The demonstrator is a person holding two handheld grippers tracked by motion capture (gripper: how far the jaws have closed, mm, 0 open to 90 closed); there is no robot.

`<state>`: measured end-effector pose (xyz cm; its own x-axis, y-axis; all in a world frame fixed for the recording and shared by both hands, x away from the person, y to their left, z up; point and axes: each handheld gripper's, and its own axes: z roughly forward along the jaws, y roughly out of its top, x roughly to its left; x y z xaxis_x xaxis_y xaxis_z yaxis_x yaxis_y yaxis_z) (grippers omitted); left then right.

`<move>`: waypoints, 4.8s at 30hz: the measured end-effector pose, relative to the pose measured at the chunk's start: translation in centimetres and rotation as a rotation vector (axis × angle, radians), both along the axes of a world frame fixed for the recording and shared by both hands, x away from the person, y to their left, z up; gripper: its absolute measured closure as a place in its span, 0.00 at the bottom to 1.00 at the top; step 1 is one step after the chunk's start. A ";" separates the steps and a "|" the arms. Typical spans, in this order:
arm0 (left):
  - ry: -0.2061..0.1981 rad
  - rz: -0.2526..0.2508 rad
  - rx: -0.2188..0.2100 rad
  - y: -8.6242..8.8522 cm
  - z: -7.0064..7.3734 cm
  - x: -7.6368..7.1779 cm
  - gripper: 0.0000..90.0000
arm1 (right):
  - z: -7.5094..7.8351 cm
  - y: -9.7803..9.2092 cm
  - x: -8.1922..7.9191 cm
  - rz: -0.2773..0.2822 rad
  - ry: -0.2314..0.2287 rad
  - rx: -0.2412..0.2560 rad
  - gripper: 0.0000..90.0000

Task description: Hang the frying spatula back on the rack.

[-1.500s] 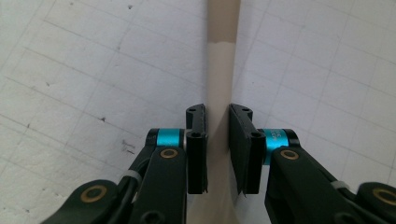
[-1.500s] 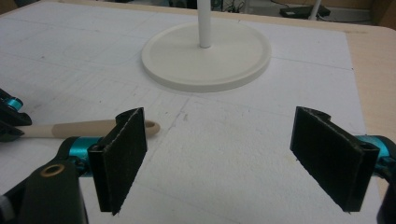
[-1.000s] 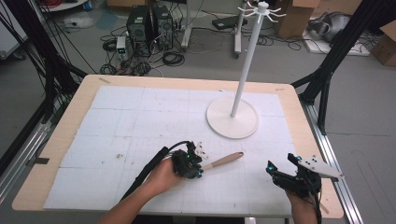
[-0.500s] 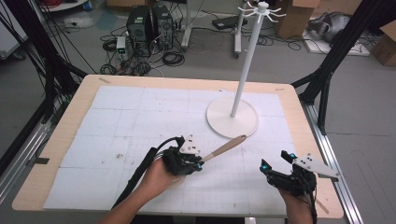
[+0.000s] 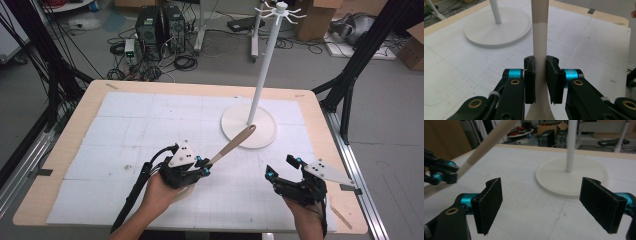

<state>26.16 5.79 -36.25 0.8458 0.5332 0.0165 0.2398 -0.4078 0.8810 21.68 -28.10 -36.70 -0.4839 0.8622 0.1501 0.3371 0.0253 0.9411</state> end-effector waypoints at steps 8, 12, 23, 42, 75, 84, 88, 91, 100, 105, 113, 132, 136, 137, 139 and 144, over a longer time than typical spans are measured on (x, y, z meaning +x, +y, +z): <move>-0.025 -0.002 -0.002 -0.3 0.2 -0.9 0.86 | 1.6 3.9 0.8 0.101 -0.063 0.051 0.20; -0.043 -0.006 -0.002 -0.6 0.1 -1.1 0.86 | 1.6 6.1 1.9 0.130 -0.040 0.067 0.23; -0.060 -0.011 0.005 -0.9 0.1 -1.6 0.86 | 1.4 7.6 3.8 0.118 -0.043 0.213 0.48; -0.056 -0.044 -0.108 0.3 1.4 -2.1 0.86 | 5.6 8.8 2.9 0.250 -0.131 0.233 0.73; -0.038 -0.397 -0.292 1.6 3.5 -0.6 0.52 | 9.6 10.0 1.5 0.685 -0.226 0.137 0.82; -0.041 -0.438 -0.245 1.0 3.3 -1.0 0.85 | 8.9 10.2 1.5 0.742 -0.216 0.154 0.82; -0.027 -0.406 -0.225 0.9 3.3 -1.1 0.86 | 8.5 10.0 1.5 0.733 -0.221 0.156 0.81; -0.017 -0.361 -0.215 0.8 3.3 -1.2 0.86 | 8.3 10.0 1.3 0.663 -0.240 0.135 0.55; -0.015 -0.274 -0.182 0.6 3.3 -1.2 0.86 | 8.5 10.5 0.8 0.566 -0.220 0.077 0.51; -0.024 -0.296 -0.182 0.3 3.3 -1.5 0.86 | 8.5 11.1 1.3 0.606 -0.177 0.057 0.70; -0.065 -0.318 -0.277 0.9 3.4 -1.5 0.60 | 8.5 10.5 1.5 0.649 -0.155 0.115 0.82; -0.047 -0.023 -0.330 11.2 -1.8 -1.1 0.18 | 12.4 7.4 6.2 0.530 -0.162 0.071 0.82; -0.062 0.023 -0.302 11.6 -2.4 -0.9 0.18 | 14.5 6.8 8.1 0.500 -0.172 0.034 0.82; -0.060 0.031 -0.292 11.6 -2.5 -0.9 0.18 | 14.9 6.6 8.6 0.494 -0.171 0.024 0.82; -0.059 0.033 -0.286 11.7 -2.7 -0.8 0.18 | 15.7 6.2 9.7 0.479 -0.172 0.025 0.82; -0.065 0.053 -0.290 11.9 -3.2 -1.0 0.19 | 17.4 4.8 12.3 0.449 -0.170 0.058 0.82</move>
<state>25.18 17.65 -39.47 0.8188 0.5669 -0.0900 0.1936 -0.1252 0.9731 34.02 -23.27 -19.35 -0.8283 0.5547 0.0783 0.1462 0.0790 0.9861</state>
